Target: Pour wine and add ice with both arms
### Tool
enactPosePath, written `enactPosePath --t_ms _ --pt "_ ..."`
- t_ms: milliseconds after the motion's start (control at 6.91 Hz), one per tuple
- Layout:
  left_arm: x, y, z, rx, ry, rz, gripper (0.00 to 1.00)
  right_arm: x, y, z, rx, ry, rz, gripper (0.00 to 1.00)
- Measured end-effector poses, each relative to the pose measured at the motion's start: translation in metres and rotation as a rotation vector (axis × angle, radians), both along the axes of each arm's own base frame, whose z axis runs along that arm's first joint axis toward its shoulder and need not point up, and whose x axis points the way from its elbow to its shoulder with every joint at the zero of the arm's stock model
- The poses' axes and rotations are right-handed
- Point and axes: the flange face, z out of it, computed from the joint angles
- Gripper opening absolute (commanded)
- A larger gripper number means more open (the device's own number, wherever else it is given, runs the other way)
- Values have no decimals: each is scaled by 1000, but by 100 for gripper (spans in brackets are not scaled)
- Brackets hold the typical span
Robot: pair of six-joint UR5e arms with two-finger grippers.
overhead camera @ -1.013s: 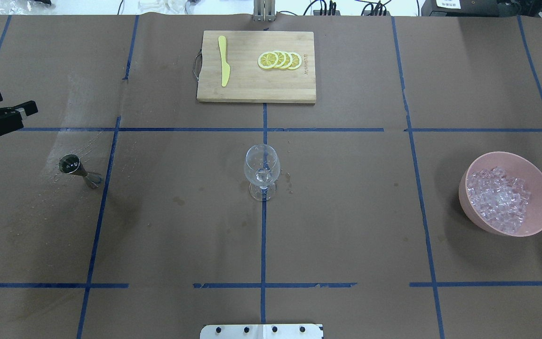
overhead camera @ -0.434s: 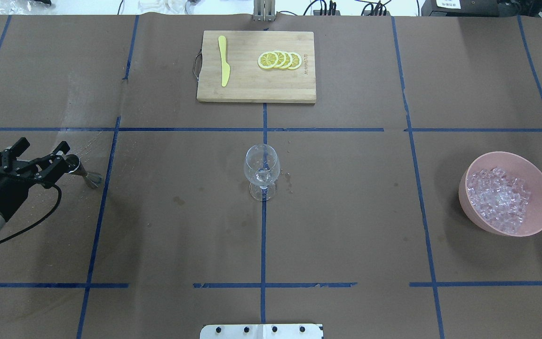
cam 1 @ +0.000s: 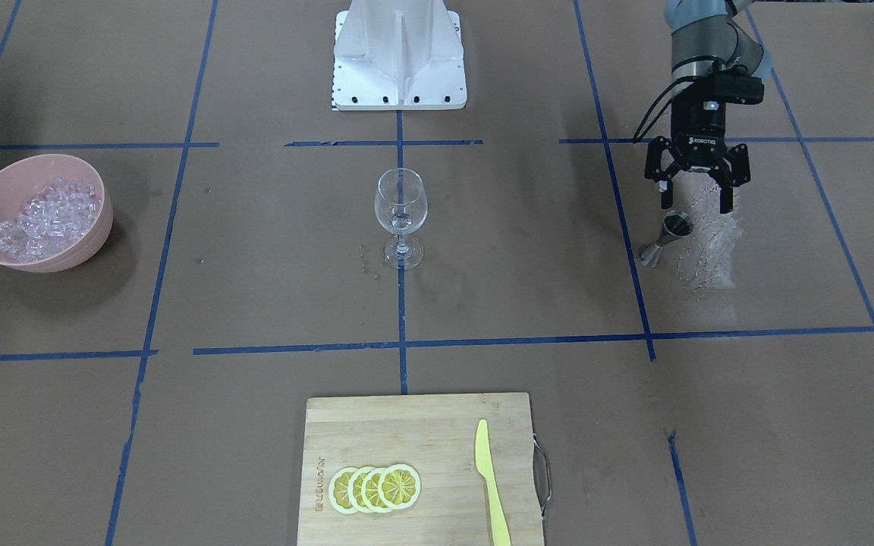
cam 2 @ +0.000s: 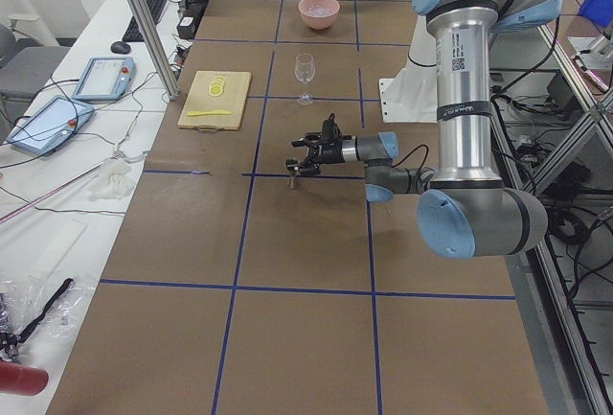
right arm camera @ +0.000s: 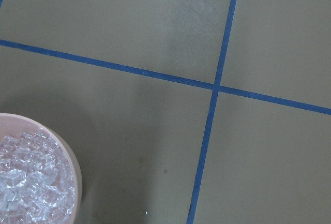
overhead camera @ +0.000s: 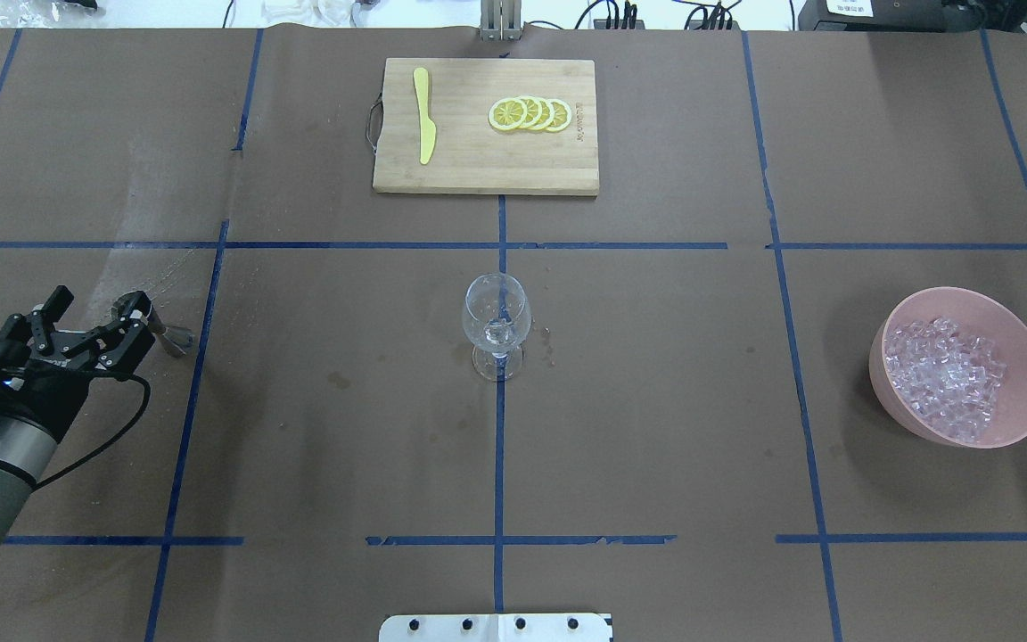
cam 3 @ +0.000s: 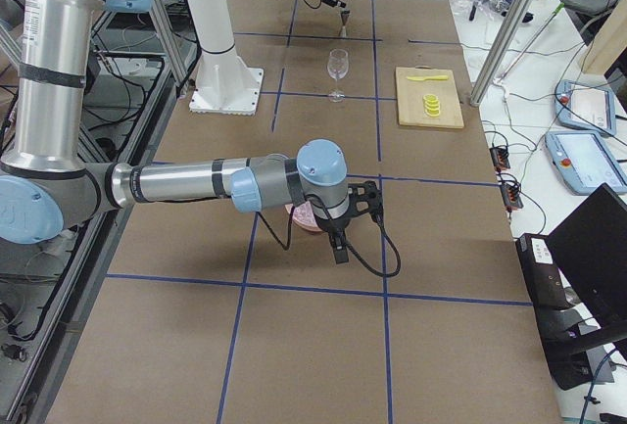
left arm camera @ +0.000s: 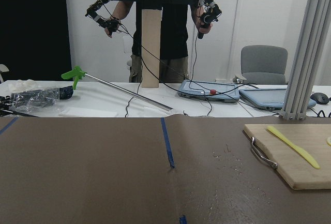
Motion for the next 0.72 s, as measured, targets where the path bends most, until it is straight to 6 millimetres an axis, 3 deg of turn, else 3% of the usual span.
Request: enactPosePath --t_ms 723 --pt "54 -4 32 -2 -57 -13 95 0 0 0 -1 0 1 100"
